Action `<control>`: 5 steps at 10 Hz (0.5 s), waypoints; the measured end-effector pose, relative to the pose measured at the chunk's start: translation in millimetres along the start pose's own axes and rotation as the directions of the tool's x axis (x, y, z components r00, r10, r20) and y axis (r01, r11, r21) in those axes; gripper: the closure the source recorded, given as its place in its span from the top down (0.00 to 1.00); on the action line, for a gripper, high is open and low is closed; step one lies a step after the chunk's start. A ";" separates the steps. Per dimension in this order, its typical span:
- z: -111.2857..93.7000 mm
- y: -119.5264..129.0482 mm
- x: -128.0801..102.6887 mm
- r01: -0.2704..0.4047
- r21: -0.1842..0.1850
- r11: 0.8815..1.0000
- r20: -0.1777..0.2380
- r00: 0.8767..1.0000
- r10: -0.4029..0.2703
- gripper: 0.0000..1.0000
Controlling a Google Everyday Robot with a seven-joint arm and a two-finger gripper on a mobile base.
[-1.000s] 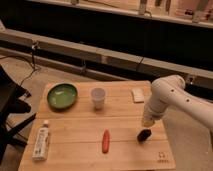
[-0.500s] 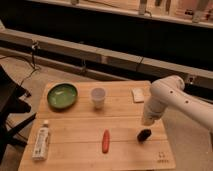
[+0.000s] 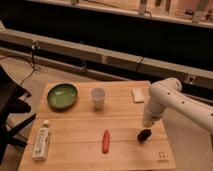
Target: Knock the eraser over
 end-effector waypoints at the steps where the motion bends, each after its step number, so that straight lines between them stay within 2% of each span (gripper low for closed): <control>1: 5.7 2.3 3.8 -0.008 -0.016 1.000 -0.002 1.000 0.008 0.11; 5: 31.5 29.3 17.2 -0.029 -0.093 0.995 -0.012 1.000 0.028 0.11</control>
